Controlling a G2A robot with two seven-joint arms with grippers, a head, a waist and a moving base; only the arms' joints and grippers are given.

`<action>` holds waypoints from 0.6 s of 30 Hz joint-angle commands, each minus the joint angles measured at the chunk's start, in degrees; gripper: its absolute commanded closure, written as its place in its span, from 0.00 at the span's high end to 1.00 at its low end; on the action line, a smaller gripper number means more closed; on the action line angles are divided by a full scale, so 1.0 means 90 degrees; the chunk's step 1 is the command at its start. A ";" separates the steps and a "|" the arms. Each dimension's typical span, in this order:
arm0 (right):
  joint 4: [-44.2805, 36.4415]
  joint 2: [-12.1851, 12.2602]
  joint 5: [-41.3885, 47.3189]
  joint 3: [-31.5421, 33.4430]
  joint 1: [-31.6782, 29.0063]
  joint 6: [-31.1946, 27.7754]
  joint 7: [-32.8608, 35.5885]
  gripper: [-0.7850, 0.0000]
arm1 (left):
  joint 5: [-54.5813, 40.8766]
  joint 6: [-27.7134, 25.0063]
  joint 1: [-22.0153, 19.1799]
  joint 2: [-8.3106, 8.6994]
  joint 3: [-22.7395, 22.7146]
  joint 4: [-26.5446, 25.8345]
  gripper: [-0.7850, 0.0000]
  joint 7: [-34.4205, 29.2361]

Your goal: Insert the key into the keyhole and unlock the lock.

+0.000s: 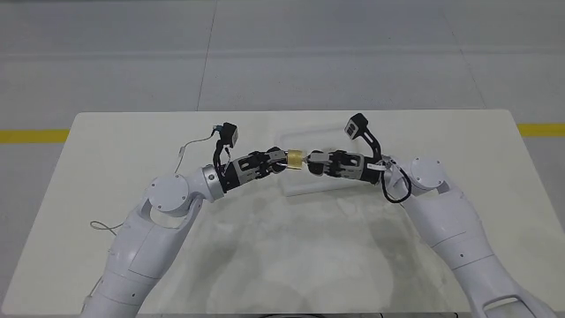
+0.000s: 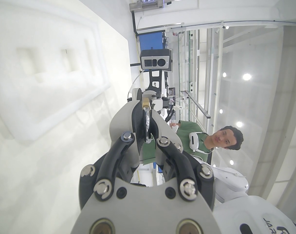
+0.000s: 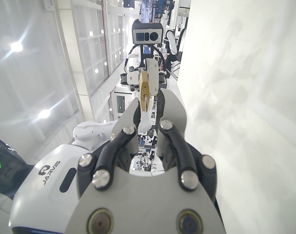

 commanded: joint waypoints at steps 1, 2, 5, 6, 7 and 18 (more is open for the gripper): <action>0.0012 0.0009 0.0024 0.0042 -0.0014 -0.0014 0.0003 0.20 | 0.0004 -0.0010 -0.0003 0.0003 0.0003 -0.0003 0.00 0.0004; 0.0026 0.0019 0.0035 0.0085 -0.0032 -0.0028 0.0020 0.20 | 0.0002 -0.0010 -0.0007 0.0005 0.0004 -0.0002 0.00 0.0005; 0.0076 0.0048 0.0075 0.0204 -0.0099 -0.0065 0.0040 0.18 | 0.0015 -0.0007 -0.0008 0.0013 -0.0012 -0.0002 0.00 0.0017; 0.0094 0.0057 0.0097 0.0236 -0.0121 -0.0068 0.0056 0.17 | 0.0017 -0.0015 -0.0001 0.0016 -0.0017 -0.0004 0.00 0.0017; 0.0107 0.0062 0.0132 0.0265 -0.0140 -0.0071 0.0066 0.17 | 0.0016 -0.0019 0.0004 0.0019 -0.0021 -0.0007 0.00 0.0015; -0.0015 0.0032 0.0099 0.0109 -0.0115 -0.0035 0.0041 0.13 | 0.0018 -0.0018 -0.0011 0.0034 0.0033 -0.0024 0.00 -0.0019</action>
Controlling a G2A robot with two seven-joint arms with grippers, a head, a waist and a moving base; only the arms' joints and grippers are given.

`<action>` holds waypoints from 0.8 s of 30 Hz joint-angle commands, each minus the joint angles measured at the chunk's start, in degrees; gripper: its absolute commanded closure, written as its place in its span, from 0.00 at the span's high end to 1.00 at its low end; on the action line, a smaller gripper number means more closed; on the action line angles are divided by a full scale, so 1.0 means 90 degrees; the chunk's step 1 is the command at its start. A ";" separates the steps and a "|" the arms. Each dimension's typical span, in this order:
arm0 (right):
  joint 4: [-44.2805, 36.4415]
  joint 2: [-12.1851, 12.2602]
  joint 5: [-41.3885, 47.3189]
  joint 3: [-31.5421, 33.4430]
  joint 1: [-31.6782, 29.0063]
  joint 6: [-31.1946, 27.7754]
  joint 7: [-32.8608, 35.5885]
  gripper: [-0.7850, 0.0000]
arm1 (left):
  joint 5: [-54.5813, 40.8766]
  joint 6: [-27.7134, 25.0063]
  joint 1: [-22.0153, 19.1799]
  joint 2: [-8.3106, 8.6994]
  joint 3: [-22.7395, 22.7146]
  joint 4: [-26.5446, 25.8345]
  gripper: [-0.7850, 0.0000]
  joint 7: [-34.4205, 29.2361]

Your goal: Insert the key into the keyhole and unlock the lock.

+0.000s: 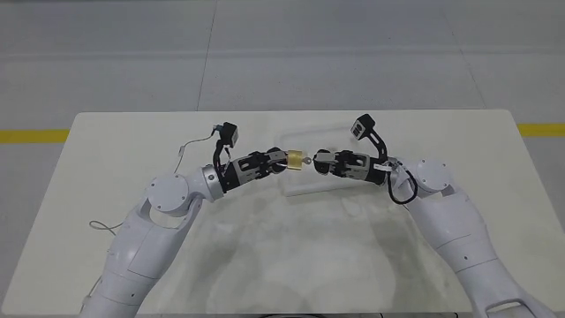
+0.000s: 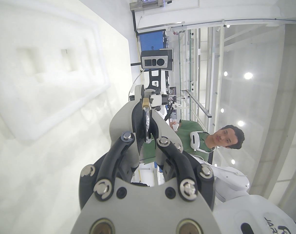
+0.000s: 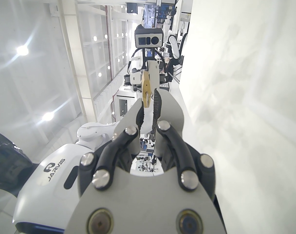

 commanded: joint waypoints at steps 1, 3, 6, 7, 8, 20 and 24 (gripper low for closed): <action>-0.0006 -0.0015 -0.0022 -0.0064 0.0029 0.0001 -0.0014 0.13 | -0.0004 -0.0008 -0.0003 0.0002 0.0012 0.0009 0.00 0.0000; 0.0002 -0.0029 -0.0031 -0.0118 0.0057 -0.0001 -0.0030 0.13 | -0.0006 -0.0018 -0.0002 0.0005 0.0021 0.0015 0.00 -0.0009; 0.0019 -0.0043 -0.0036 -0.0167 0.0084 -0.0014 -0.0046 0.11 | -0.0009 -0.0035 0.0008 0.0008 0.0024 0.0019 0.00 0.0010; 0.0025 -0.0047 -0.0038 -0.0182 0.0092 -0.0015 -0.0044 0.11 | -0.0018 -0.0046 0.0013 0.0010 0.0024 0.0020 0.00 0.0013; 0.0037 -0.0051 -0.0037 -0.0195 0.0100 -0.0021 -0.0048 0.09 | -0.0026 -0.0043 0.0020 0.0011 0.0026 0.0022 0.00 0.0015; 0.0047 -0.0060 -0.0070 -0.0225 0.0123 -0.0030 -0.0059 0.03 | -0.0018 -0.0056 0.0026 0.0029 0.0062 0.0002 0.00 0.0002; 0.0017 -0.0062 -0.0078 -0.0235 0.0121 -0.0006 -0.0069 0.02 | -0.0014 -0.0069 0.0027 0.0035 0.0068 -0.0005 0.00 0.0009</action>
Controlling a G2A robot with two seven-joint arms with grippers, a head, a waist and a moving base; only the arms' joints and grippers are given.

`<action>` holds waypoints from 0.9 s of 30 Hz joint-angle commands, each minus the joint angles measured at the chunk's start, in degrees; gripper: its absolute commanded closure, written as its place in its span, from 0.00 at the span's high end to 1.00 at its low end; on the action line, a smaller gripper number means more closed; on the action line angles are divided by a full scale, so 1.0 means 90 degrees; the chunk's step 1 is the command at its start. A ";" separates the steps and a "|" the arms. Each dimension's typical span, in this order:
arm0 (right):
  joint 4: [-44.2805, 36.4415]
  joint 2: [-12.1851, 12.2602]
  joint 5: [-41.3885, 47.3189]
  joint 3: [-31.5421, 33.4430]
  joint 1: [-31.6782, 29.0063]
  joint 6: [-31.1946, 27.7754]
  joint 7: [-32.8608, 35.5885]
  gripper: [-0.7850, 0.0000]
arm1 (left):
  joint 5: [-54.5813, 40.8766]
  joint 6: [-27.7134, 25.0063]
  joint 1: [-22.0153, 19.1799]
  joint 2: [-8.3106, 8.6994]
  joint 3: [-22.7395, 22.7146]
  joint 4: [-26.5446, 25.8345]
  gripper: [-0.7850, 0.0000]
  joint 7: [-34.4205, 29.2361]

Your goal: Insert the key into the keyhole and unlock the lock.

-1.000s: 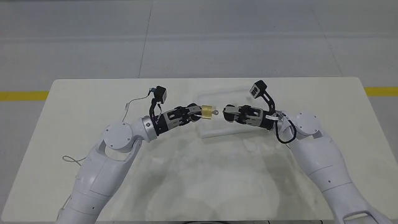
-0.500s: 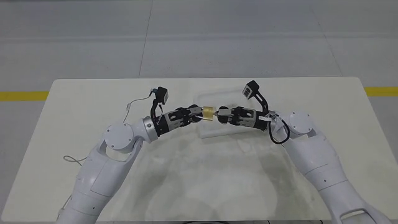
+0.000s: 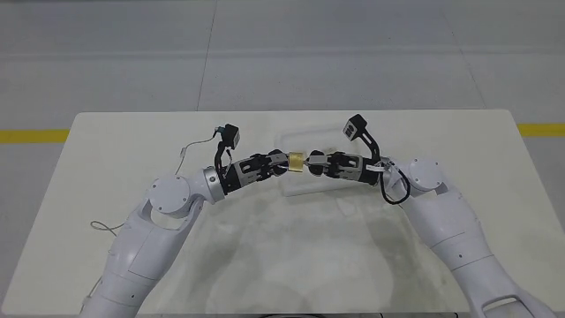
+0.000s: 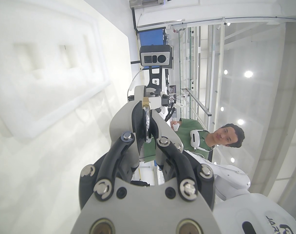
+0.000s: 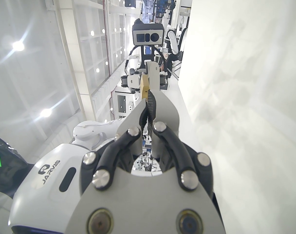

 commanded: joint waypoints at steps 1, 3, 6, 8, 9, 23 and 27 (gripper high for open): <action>-0.0009 -0.0002 -0.0013 -0.0009 0.0002 0.0015 -0.0007 0.01 | 0.0000 -0.0001 0.0003 0.0003 -0.0001 -0.0006 0.00 0.0004; -0.0016 -0.0002 -0.0018 -0.0013 0.0004 0.0017 -0.0003 0.00 | -0.0002 0.0000 0.0006 0.0008 -0.0006 -0.0010 0.00 0.0003; -0.0018 -0.0003 -0.0023 -0.0015 0.0003 0.0008 -0.0007 0.00 | 0.0001 -0.0007 0.0011 0.0013 -0.0009 -0.0023 0.00 0.0003; -0.0019 -0.0004 -0.0024 -0.0017 0.0002 0.0007 -0.0009 0.00 | 0.0000 -0.0010 0.0015 0.0017 -0.0010 -0.0026 0.00 0.0004; -0.0021 -0.0004 -0.0015 -0.0017 0.0000 0.0005 -0.0007 0.01 | -0.0001 -0.0010 0.0016 0.0019 -0.0011 -0.0028 0.00 0.0004; -0.0045 -0.0003 -0.0051 -0.0026 0.0003 0.0044 0.0008 0.02 | -0.0004 -0.0007 0.0007 0.0038 0.0001 -0.0025 0.00 0.0014; -0.0033 -0.0005 -0.0045 -0.0038 0.0013 0.0069 0.0023 0.00 | -0.0004 -0.0019 0.0002 0.0044 0.0001 -0.0024 0.00 0.0000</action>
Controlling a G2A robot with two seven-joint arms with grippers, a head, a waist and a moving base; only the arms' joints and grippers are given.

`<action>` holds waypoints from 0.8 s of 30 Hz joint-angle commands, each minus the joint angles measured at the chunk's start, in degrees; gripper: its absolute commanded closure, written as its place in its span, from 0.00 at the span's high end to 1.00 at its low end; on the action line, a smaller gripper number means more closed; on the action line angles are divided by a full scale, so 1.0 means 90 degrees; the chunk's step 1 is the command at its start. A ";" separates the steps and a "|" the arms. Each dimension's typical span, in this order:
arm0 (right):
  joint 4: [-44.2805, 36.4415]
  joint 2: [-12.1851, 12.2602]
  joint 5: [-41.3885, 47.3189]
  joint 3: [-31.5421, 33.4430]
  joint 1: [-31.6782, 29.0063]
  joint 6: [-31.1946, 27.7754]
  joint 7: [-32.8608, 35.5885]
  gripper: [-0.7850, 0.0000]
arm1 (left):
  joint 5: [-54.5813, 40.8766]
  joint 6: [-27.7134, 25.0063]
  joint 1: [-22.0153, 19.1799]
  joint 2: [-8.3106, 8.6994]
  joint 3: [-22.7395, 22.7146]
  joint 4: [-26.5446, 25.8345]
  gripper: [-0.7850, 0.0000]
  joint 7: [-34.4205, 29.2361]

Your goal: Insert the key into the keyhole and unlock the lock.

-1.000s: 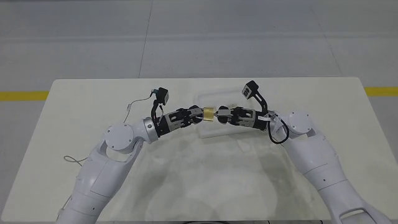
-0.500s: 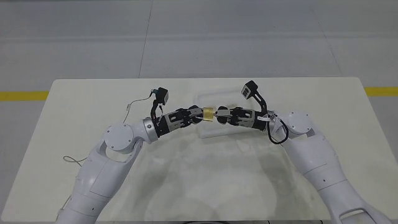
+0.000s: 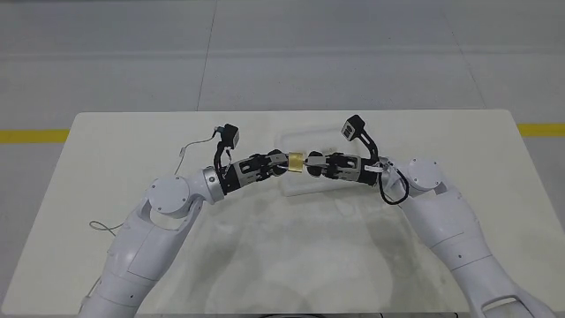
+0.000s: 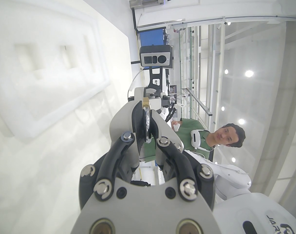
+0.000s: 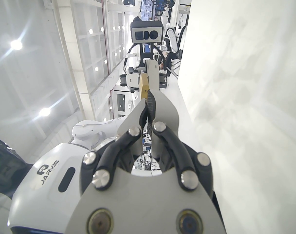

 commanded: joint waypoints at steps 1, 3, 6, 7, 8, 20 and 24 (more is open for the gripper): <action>0.0011 -0.0002 -0.0001 -0.0010 0.0007 0.0023 0.0007 0.00 | 0.0009 -0.0007 -0.0005 0.0004 0.0000 0.0001 0.00 -0.0013; 0.0024 -0.0005 0.0022 -0.0020 0.0015 0.0056 0.0018 0.00 | 0.0016 -0.0012 -0.0009 0.0007 0.0000 -0.0001 0.00 -0.0014; 0.0047 -0.0009 0.0076 -0.0030 0.0027 0.0112 0.0056 0.00 | 0.0039 -0.0045 -0.0019 0.0016 -0.0006 -0.0002 0.00 -0.0065; 0.0054 -0.0010 0.0096 -0.0037 0.0034 0.0137 0.0078 0.00 | 0.0048 -0.0055 -0.0022 0.0018 -0.0007 0.0001 0.00 -0.0078; 0.0069 -0.0014 0.0147 -0.0049 0.0045 0.0199 0.0123 0.00 | 0.0056 -0.0062 -0.0026 0.0022 -0.0009 0.0006 0.00 -0.0093; 0.0251 -0.0032 0.0441 -0.0108 0.0151 0.0778 0.0311 0.00 | 0.0126 -0.0222 -0.0079 0.0046 0.0016 0.0030 0.00 -0.0246; 0.0308 -0.0039 0.0534 -0.0126 0.0178 0.0896 0.0375 0.00 | 0.0134 -0.0259 -0.0098 0.0051 0.0028 0.0041 0.00 -0.0272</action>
